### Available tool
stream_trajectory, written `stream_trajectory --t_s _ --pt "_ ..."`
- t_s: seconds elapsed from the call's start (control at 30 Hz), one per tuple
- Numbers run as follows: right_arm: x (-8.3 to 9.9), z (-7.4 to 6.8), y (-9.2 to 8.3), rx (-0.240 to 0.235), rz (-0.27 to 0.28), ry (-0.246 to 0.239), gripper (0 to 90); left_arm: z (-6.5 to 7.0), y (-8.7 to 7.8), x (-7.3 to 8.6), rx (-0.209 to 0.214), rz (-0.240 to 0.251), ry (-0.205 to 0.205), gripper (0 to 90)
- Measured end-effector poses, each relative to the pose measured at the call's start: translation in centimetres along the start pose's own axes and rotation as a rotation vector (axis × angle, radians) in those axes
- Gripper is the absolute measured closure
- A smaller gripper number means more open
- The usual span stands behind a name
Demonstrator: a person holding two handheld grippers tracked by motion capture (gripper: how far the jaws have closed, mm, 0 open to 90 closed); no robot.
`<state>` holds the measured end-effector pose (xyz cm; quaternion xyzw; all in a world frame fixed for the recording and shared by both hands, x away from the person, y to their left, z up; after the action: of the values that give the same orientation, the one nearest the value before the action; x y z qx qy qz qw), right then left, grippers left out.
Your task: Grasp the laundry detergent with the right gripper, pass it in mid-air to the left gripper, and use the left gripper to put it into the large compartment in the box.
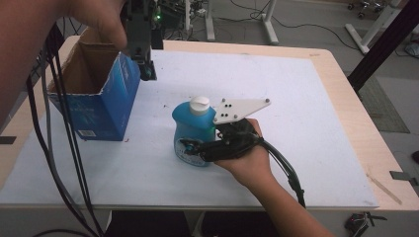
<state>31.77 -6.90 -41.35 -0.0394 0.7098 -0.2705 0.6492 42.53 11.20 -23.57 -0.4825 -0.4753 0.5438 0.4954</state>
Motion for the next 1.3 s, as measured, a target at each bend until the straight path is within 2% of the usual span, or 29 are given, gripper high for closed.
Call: stream_trajectory --t_s 0.37,0.7,0.77,0.9,1.2,1.3 --pt "-1.0 0.7 -0.9 -0.025 -0.009 -0.016 46.6 1.2 -0.2 -0.9 0.009 -0.01 0.043 1.8" --pt "-2.7 1.9 -2.2 -0.05 -0.043 -0.064 46.6 3.2 -0.5 -2.5 0.028 -0.001 0.098 1.8" --pt "-3.0 2.1 -2.4 -0.058 -0.047 -0.059 46.6 3.6 -0.6 -2.8 0.031 0.0 0.109 1.8" --pt "-3.6 2.5 -2.6 -0.077 -0.059 -0.064 46.6 4.2 -0.6 -3.3 0.036 -0.005 0.11 1.8" --pt "-4.9 3.2 -2.6 -0.146 -0.068 -0.076 46.7 4.9 -0.5 -4.2 0.047 0.008 0.08 1.8" --pt "-5.3 3.4 -2.5 -0.169 -0.067 -0.077 46.7 5.2 -0.5 -4.6 0.042 0.009 0.087 1.8"
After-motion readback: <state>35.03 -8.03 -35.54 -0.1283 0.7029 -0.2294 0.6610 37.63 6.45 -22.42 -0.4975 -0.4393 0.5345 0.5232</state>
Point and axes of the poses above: each handheld gripper's, and its own axes: y roughly forward along the jaws, x roughly out of its underside, z roughly to its right, the point moved 1 cm from there along y, roughly forward along the jaws, and after that the axes turned 2 degrees about x, right-handed, at the moved point
